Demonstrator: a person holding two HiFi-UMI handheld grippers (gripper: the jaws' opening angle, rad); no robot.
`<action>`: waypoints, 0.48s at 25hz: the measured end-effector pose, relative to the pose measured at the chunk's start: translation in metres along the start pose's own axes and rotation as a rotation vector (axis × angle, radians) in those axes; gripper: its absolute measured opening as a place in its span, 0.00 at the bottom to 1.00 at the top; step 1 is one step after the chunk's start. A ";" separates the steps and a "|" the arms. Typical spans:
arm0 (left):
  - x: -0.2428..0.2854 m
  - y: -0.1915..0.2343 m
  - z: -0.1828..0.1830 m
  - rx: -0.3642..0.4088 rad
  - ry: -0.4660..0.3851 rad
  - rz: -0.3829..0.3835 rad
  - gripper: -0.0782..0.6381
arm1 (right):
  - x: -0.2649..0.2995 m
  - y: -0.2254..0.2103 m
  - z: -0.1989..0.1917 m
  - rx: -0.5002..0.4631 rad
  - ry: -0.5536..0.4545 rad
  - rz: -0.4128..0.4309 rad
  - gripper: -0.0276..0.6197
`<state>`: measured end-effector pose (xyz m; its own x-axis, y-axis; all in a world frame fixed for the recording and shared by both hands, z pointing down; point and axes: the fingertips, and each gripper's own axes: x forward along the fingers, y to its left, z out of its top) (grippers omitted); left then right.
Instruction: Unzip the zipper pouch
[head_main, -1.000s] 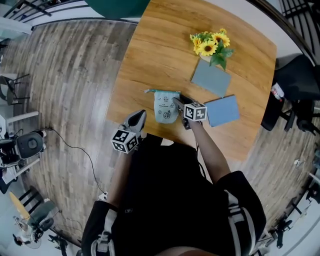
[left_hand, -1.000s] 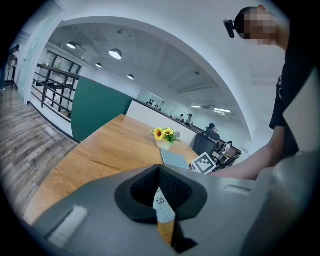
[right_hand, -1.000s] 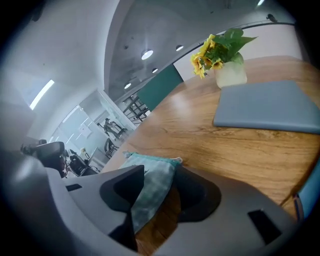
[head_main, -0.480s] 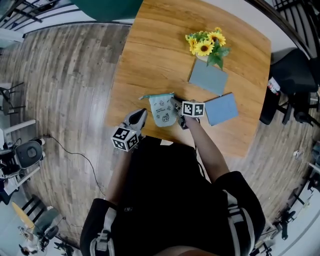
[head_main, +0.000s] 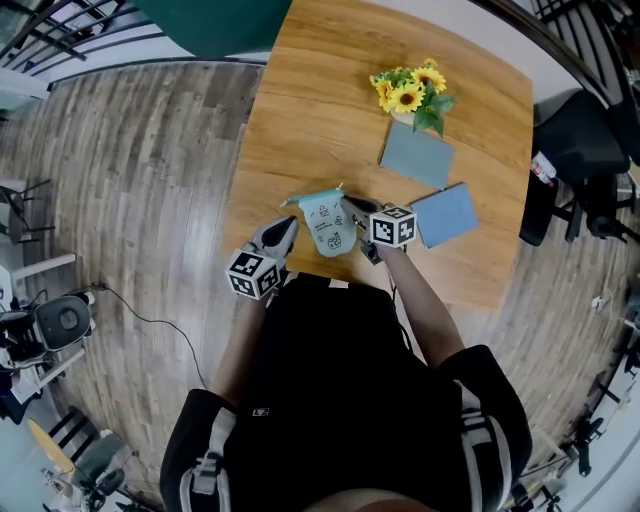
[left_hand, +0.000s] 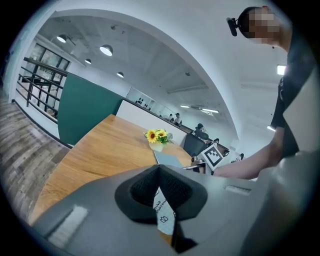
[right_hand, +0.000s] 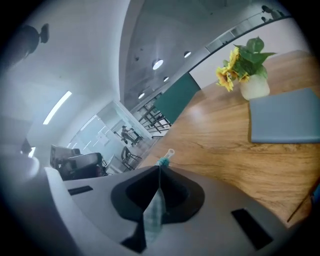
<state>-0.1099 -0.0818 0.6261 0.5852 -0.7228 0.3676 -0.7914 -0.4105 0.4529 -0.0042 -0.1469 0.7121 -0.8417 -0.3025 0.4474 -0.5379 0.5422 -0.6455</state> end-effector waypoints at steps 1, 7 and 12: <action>0.000 -0.001 0.001 0.004 -0.003 -0.008 0.10 | -0.001 0.007 0.001 -0.017 -0.004 0.011 0.06; -0.004 -0.006 0.012 0.032 -0.025 -0.045 0.10 | -0.009 0.052 0.001 -0.218 0.018 0.042 0.06; -0.004 -0.003 0.020 0.031 -0.035 -0.065 0.10 | -0.014 0.087 -0.004 -0.436 0.059 0.043 0.06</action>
<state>-0.1129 -0.0888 0.6070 0.6294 -0.7128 0.3094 -0.7575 -0.4738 0.4492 -0.0390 -0.0922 0.6519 -0.8519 -0.2336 0.4687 -0.4212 0.8375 -0.3482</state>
